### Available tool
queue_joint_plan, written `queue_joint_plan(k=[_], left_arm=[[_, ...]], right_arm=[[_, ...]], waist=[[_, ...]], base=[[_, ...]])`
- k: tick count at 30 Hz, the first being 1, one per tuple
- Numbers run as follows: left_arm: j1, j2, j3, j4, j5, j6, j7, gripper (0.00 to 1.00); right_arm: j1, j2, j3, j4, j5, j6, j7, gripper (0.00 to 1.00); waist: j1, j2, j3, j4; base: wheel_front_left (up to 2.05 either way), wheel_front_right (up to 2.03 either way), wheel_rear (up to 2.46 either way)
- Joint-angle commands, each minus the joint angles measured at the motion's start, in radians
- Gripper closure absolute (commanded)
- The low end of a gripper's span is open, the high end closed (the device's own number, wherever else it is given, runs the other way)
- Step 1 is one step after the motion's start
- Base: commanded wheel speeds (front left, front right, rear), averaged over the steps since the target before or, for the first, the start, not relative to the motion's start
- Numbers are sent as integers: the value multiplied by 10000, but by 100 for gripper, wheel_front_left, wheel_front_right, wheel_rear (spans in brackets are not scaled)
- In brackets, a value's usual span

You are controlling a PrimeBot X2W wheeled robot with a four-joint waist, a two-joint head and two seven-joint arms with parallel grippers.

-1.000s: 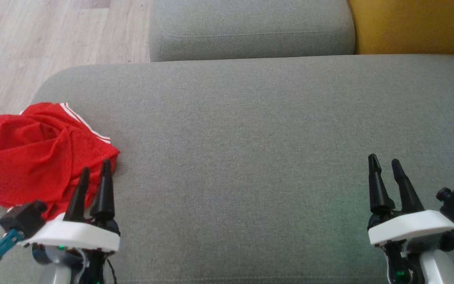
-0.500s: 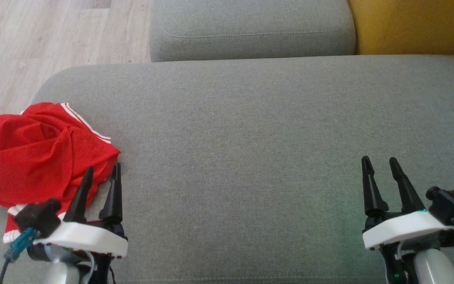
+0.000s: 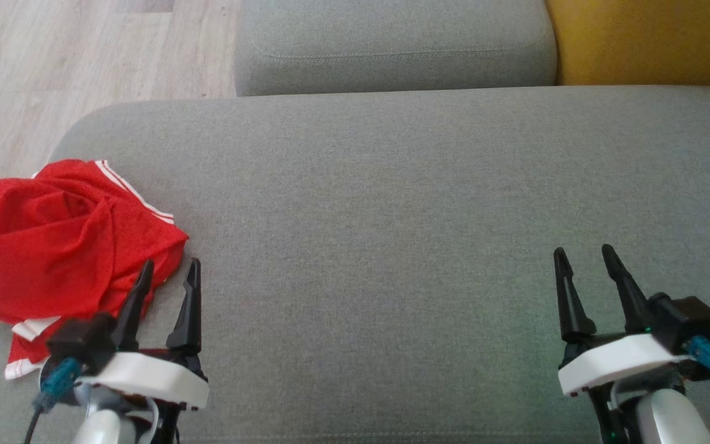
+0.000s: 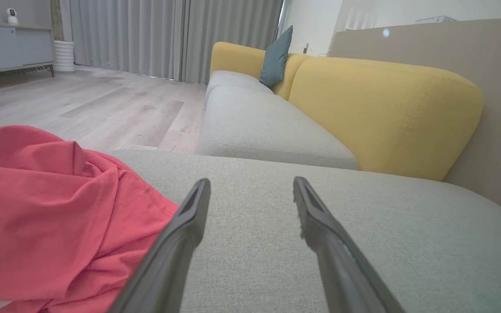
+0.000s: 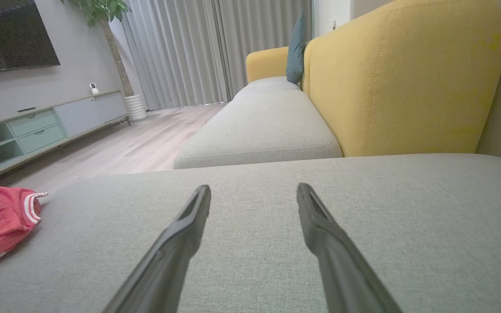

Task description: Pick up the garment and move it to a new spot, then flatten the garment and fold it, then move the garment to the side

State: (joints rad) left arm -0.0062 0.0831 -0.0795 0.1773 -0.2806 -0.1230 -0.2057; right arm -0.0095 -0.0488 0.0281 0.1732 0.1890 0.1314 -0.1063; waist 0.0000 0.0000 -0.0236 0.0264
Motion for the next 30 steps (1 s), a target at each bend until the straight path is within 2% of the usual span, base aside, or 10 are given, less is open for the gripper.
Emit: queue_joint_plan(k=[1,13,30], left_arm=[[-504,140,301,-306,357,-1,-192,0],[-534,87,334,-202,1719,-7,-561,0],[-576,6,507,-14,1651,-20,-561,0]], right_arm=[[-302,-47,226,-413,-386,-7,-128,0],[-152,-18,66,-472,-1598,-7,-295,0],[-145,-15,-109,-356,-1227,-7,-304,0]], waist=[[0,0,7,2],[0,0,58,77],[0,0,143,65]], base=[[0,0,0],[0,0,0],[0,0,0]])
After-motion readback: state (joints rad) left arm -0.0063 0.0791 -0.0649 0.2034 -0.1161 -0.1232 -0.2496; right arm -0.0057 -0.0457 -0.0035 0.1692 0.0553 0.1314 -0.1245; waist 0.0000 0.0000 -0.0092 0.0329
